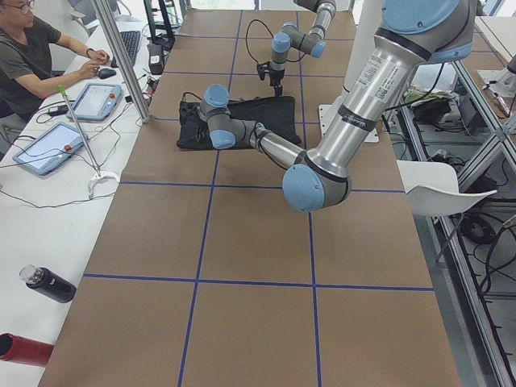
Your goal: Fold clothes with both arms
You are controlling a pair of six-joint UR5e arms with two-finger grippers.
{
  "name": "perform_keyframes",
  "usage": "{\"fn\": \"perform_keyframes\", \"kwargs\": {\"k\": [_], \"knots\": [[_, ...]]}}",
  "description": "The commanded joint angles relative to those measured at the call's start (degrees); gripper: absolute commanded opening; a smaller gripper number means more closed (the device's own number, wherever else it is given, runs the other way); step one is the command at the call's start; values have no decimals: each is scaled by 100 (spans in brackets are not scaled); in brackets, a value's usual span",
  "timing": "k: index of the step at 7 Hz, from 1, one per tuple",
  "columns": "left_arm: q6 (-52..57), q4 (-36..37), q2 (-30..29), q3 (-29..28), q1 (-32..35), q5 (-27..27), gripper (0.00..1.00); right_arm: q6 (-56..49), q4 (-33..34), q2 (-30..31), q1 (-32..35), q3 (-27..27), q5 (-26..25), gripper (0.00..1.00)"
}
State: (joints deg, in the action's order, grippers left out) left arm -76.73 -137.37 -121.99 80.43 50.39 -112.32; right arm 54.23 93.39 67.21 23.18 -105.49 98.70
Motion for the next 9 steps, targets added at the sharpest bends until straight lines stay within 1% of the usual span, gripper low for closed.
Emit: {"fn": "perform_keyframes", "kwargs": {"k": [1, 5, 9], "knots": [[0, 0, 0, -1, -3, 0, 100, -70, 4, -15, 64, -15, 44, 100], [17, -26, 9, -53, -3, 9, 100, -70, -5, -278, 47, -42, 26, 100], [17, -44, 9, -71, -11, 9, 100, -70, -32, -472, 38, 230, -44, 100]]}}
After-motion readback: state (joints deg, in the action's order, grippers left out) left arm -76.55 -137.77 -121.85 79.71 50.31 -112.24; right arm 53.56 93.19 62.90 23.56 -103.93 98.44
